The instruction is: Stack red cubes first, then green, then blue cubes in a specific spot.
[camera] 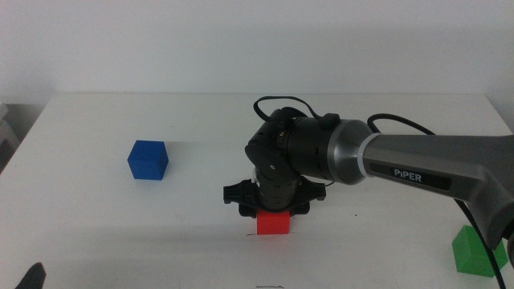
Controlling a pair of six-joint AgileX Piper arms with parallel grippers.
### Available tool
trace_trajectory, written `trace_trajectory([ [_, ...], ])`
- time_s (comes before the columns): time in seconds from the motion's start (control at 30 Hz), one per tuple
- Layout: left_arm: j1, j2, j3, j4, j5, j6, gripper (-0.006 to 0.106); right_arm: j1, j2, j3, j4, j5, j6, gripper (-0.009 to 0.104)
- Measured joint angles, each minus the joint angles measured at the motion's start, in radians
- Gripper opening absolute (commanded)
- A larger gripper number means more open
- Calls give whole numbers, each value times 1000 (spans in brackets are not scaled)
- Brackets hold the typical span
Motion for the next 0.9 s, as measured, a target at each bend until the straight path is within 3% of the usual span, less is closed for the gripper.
trace_trajectory([
  [0.13, 0, 0, 0, 0, 0, 0, 93, 0, 2, 0, 0, 0, 0, 83],
  [0.23, 0, 0, 0, 0, 0, 0, 93, 0, 1, 0, 1, 3, -4, 94],
  [0.67, 0, 0, 0, 0, 0, 0, 93, -14, -343, 0, 3, 216, -137, 94],
  [0.9, 0, 0, 0, 0, 0, 0, 93, -173, -523, 16, -21, 372, -259, 94],
])
